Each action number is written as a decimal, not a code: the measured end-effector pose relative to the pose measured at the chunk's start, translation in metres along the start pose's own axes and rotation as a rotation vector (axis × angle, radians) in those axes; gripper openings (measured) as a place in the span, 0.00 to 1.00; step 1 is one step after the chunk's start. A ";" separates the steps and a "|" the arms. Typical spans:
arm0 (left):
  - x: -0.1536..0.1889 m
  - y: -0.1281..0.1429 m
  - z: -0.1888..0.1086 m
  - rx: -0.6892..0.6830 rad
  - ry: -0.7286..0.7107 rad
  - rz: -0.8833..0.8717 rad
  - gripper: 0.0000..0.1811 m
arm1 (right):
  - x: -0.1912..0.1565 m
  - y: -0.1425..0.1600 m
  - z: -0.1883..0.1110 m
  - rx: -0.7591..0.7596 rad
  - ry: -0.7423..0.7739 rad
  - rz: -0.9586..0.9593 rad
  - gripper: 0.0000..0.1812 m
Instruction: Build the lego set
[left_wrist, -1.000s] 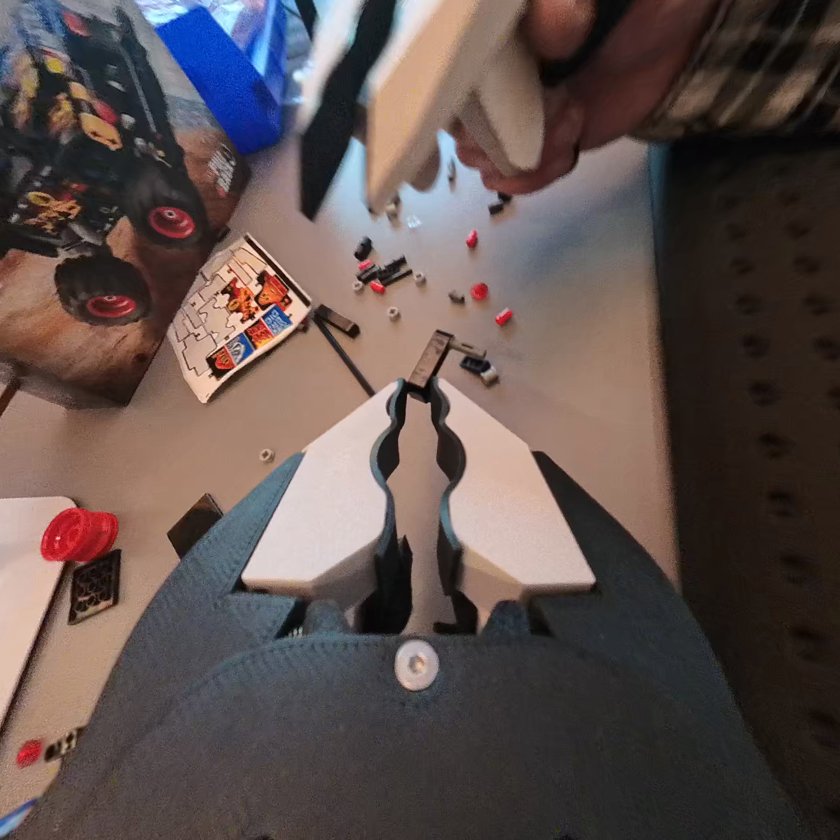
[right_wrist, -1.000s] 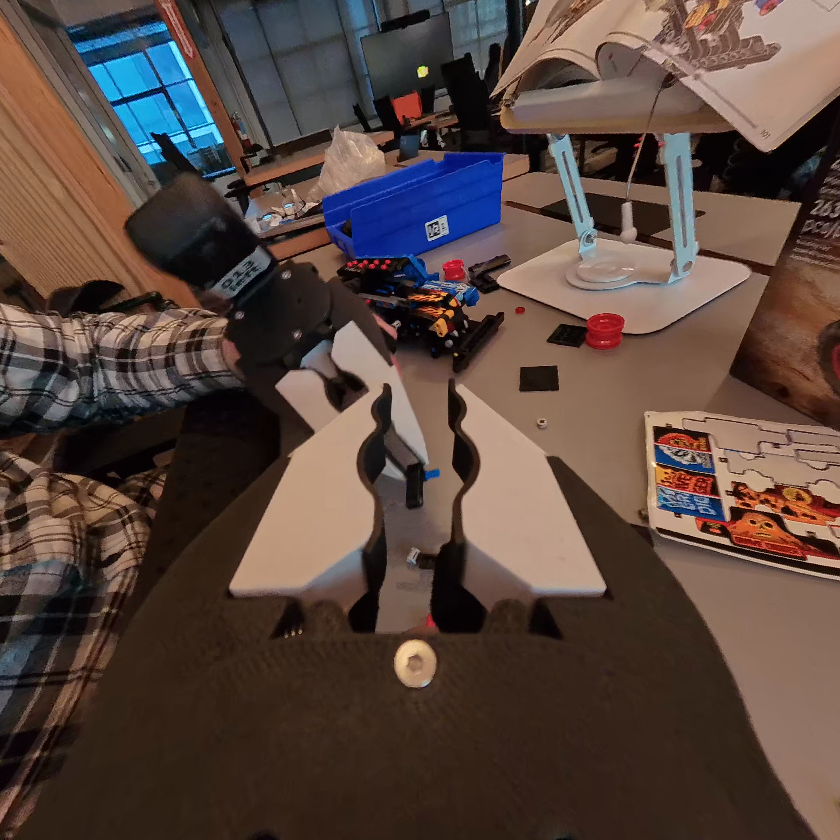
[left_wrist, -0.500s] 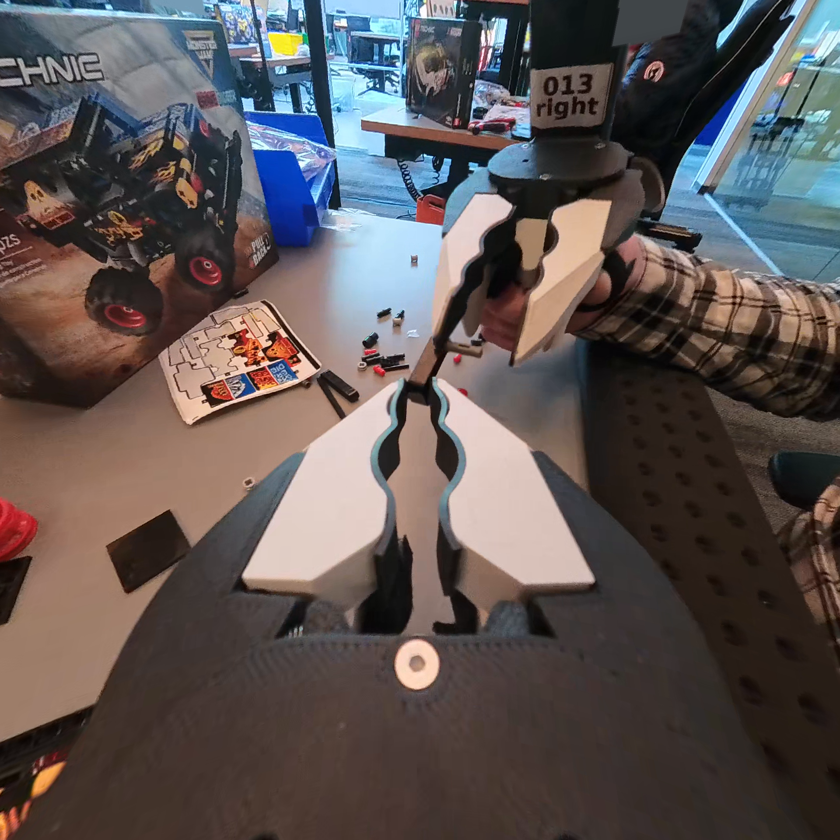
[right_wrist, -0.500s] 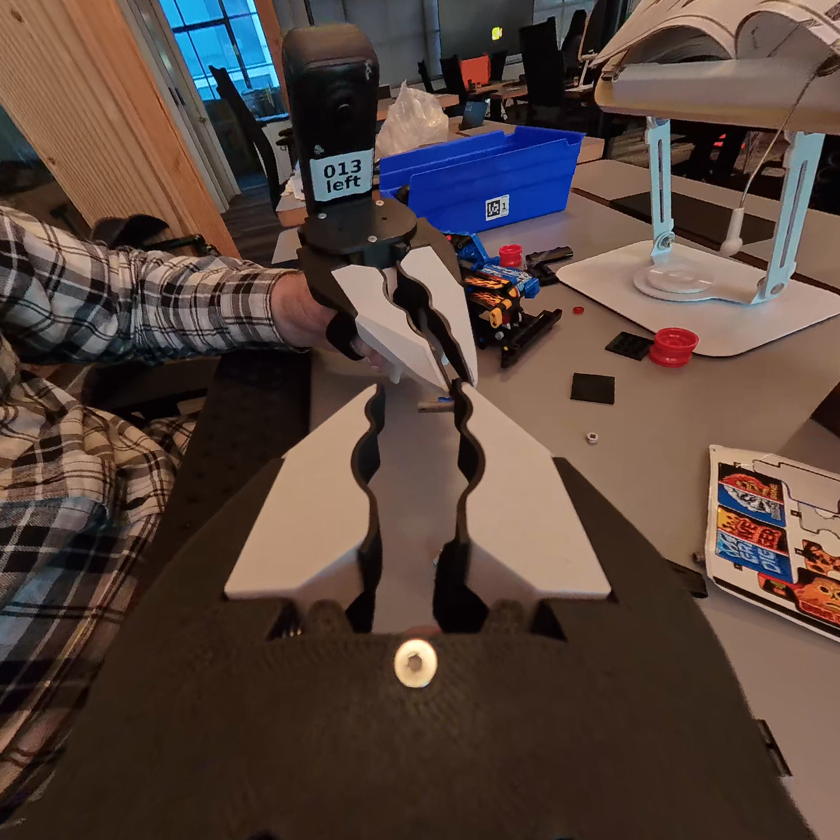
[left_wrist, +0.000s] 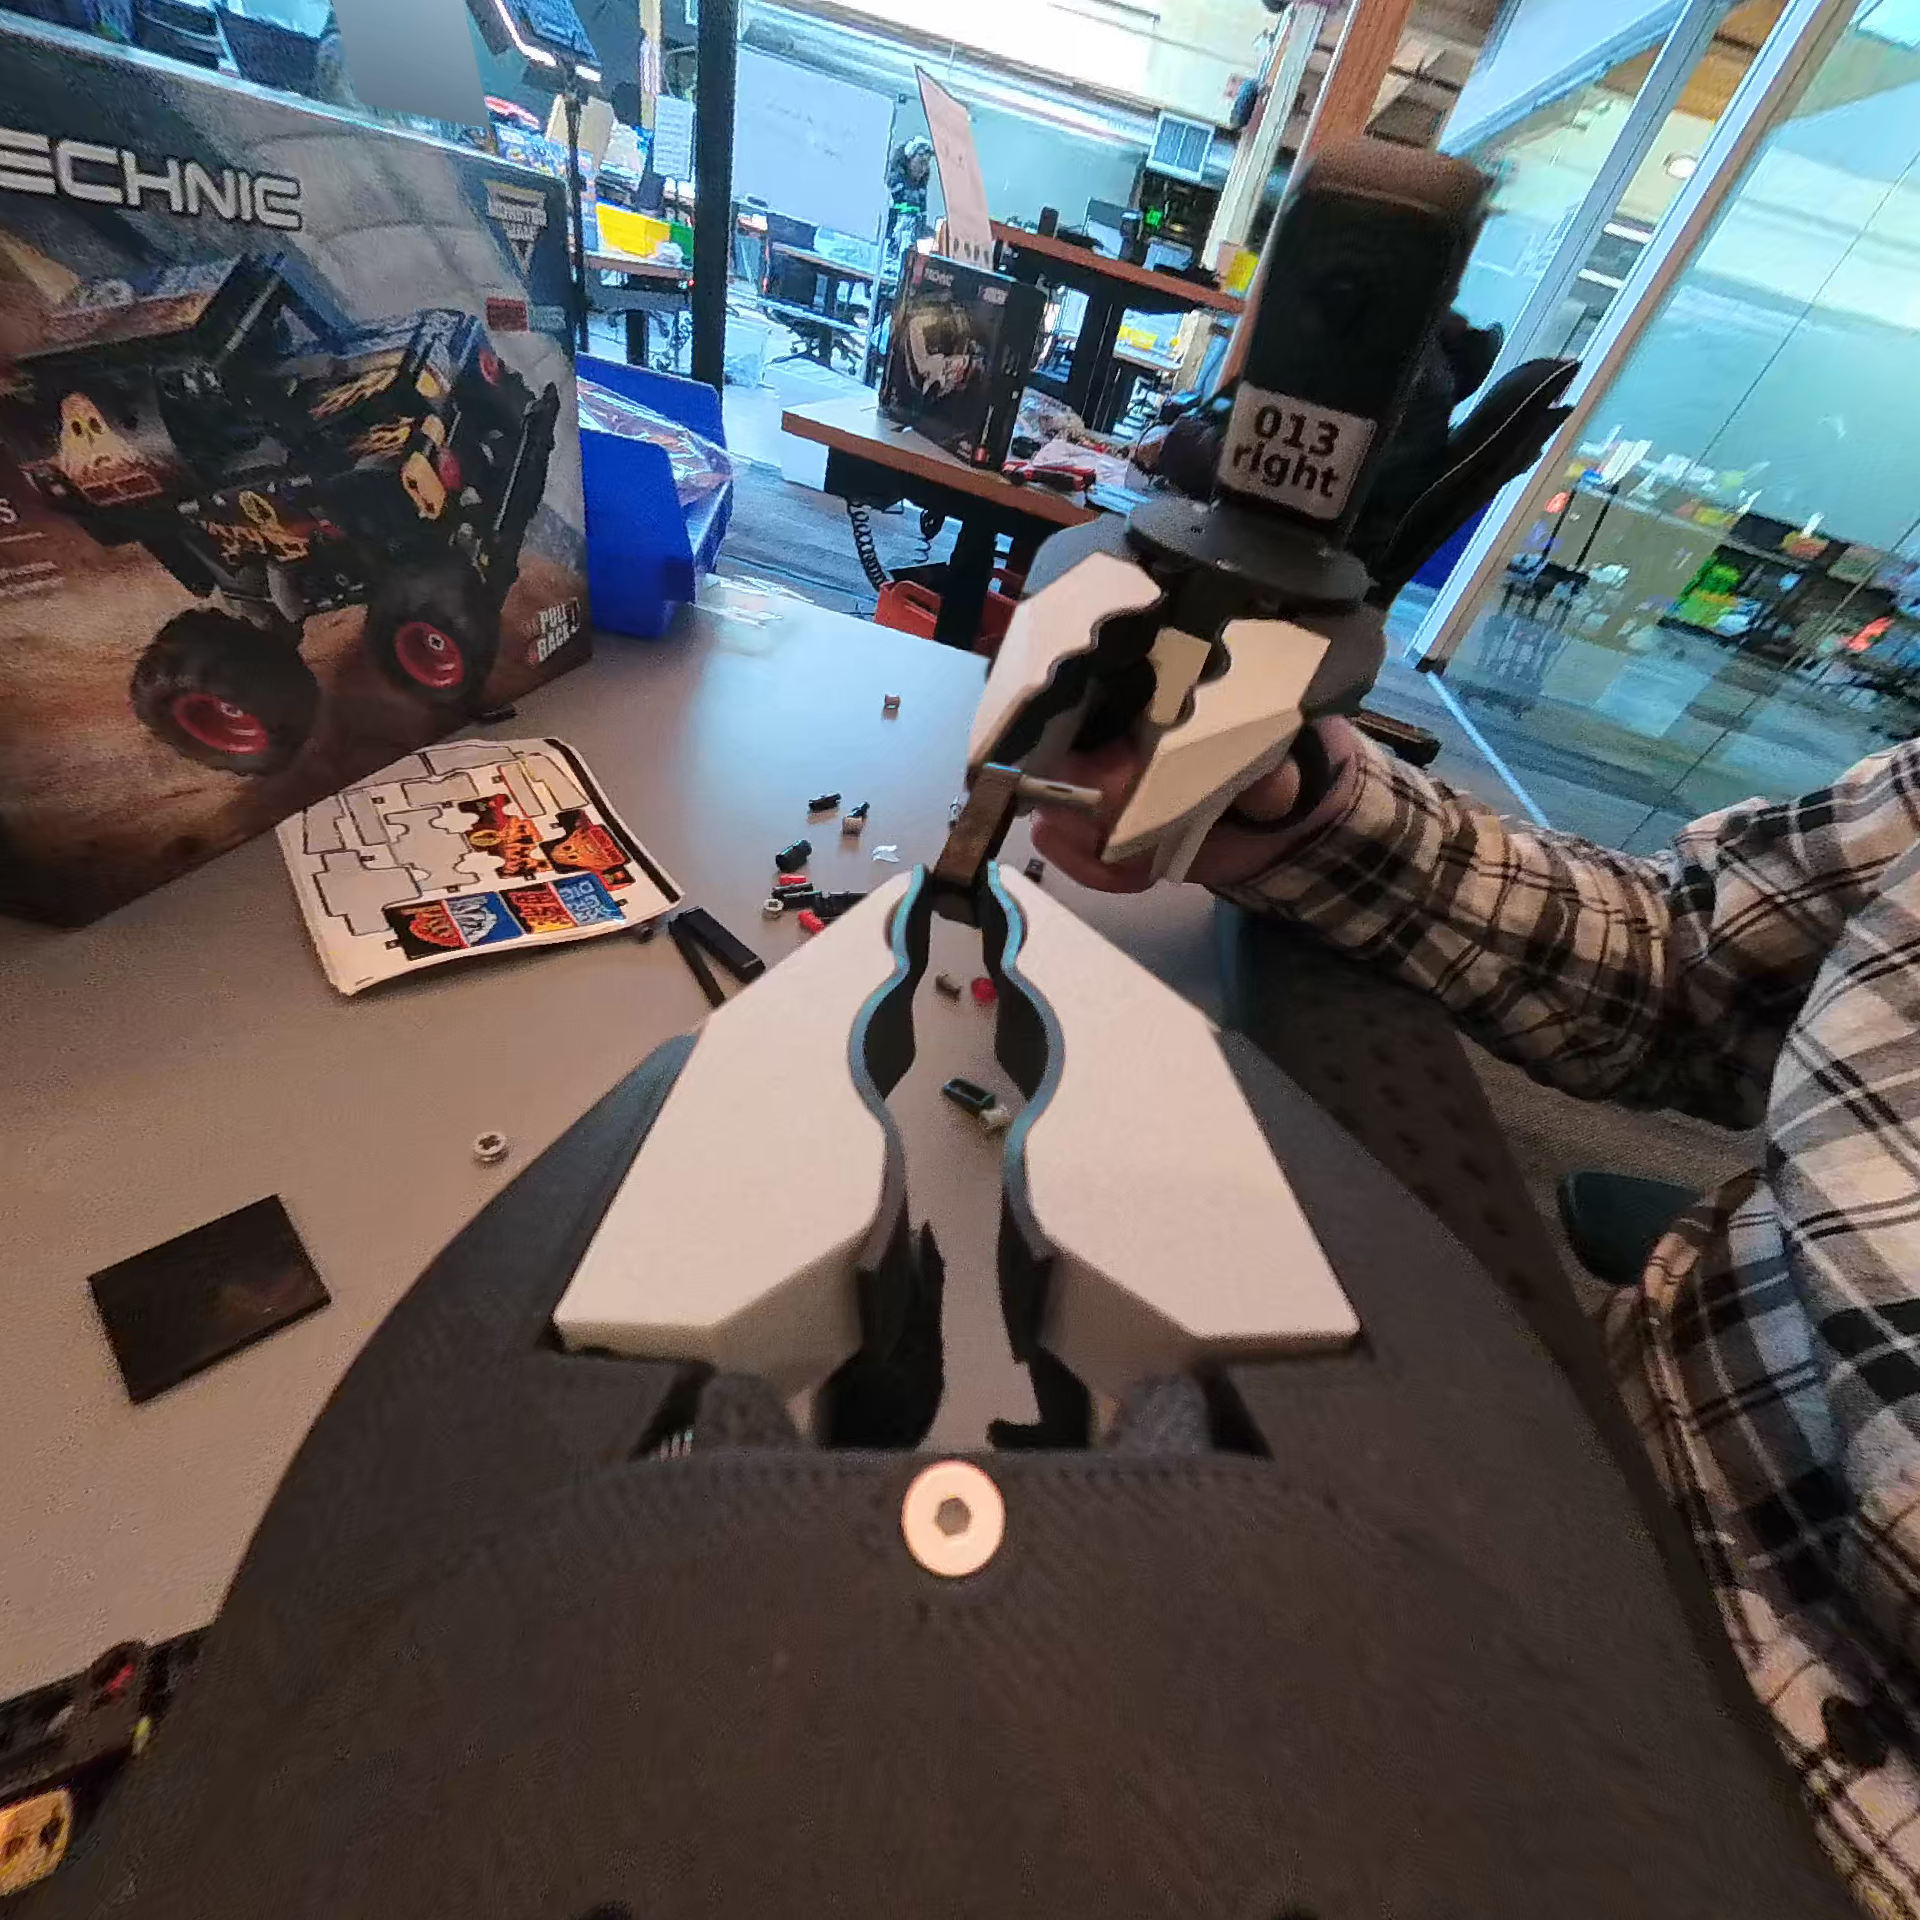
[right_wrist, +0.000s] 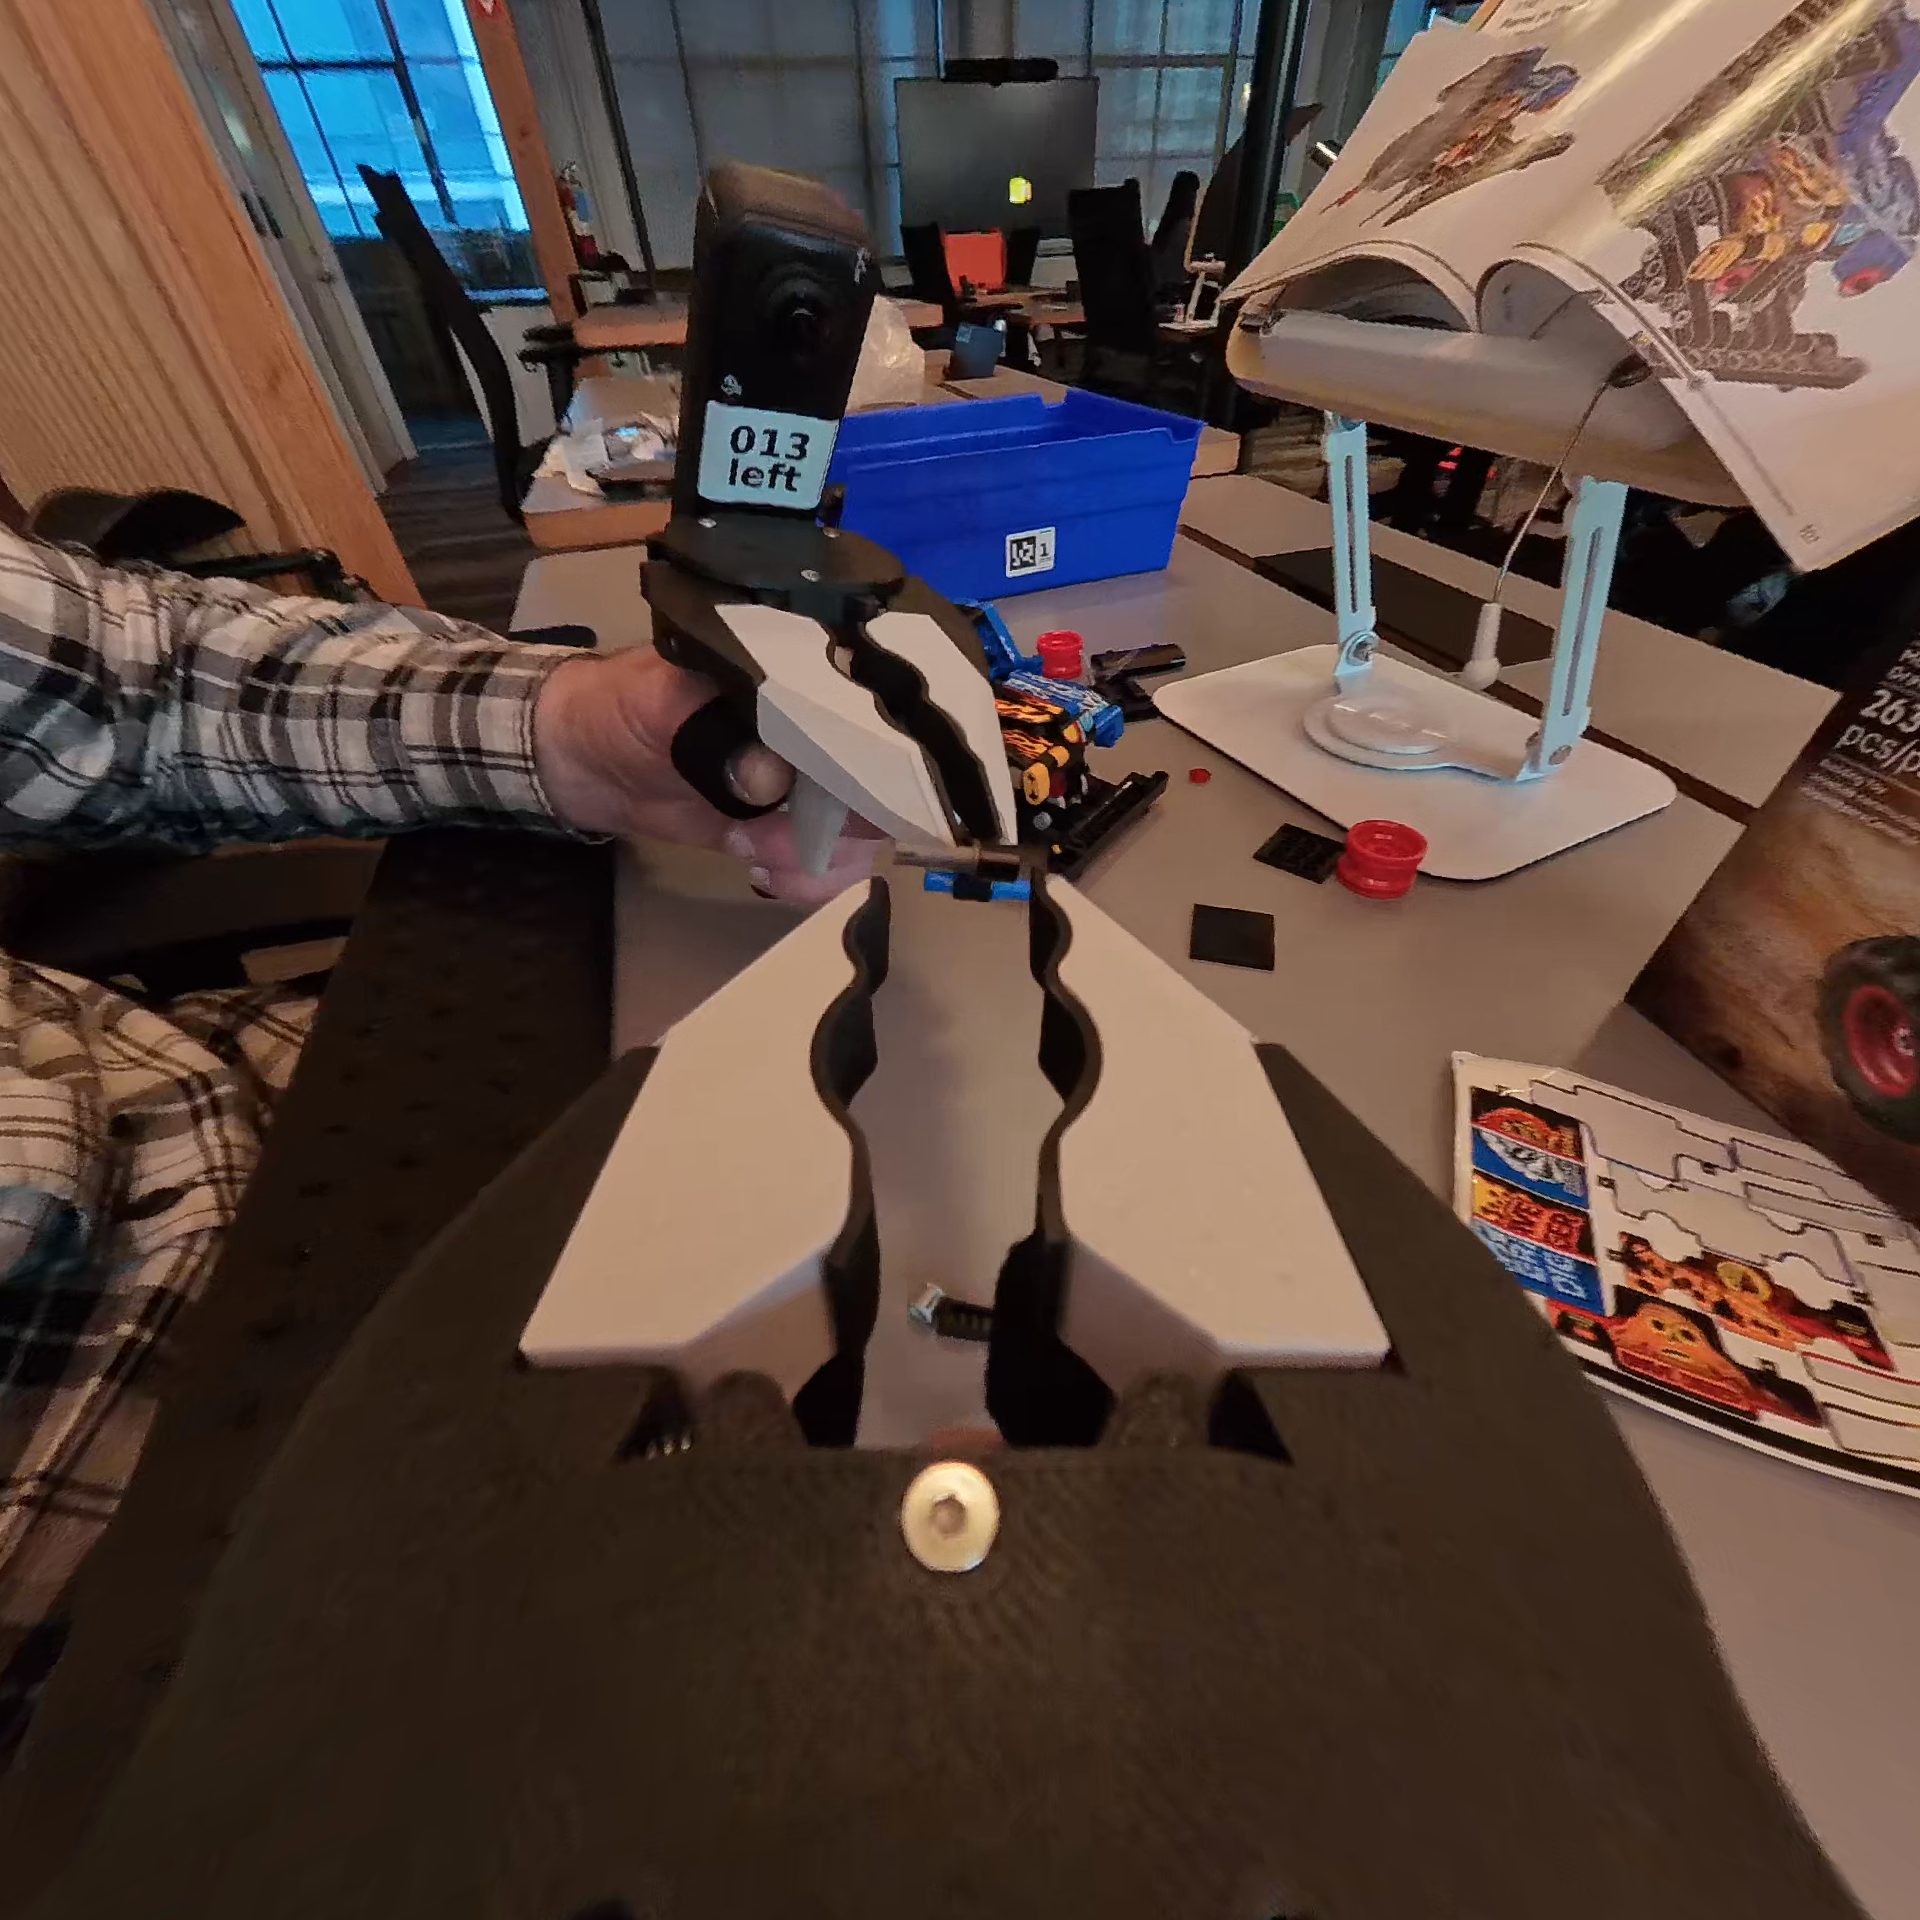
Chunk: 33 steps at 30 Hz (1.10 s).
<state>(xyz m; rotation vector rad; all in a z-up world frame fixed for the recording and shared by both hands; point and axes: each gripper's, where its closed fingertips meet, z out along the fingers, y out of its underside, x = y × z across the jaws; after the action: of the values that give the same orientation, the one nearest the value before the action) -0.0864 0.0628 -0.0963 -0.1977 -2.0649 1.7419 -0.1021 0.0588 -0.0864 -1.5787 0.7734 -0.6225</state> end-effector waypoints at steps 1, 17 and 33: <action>0.001 0.000 0.000 0.005 0.009 -0.011 0.04 | -0.001 0.002 0.002 -0.012 0.007 -0.020 0.14; 0.014 0.005 0.008 -0.008 0.130 -0.137 0.04 | -0.001 0.001 0.005 -0.018 0.037 -0.064 0.06; 0.013 0.008 0.010 -0.039 0.042 0.008 0.05 | 0.000 -0.005 0.000 0.034 -0.008 0.037 0.04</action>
<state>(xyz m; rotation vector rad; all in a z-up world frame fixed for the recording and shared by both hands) -0.1031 0.0603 -0.1020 -0.2527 -2.0725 1.6891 -0.1014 0.0590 -0.0812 -1.5324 0.7805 -0.5995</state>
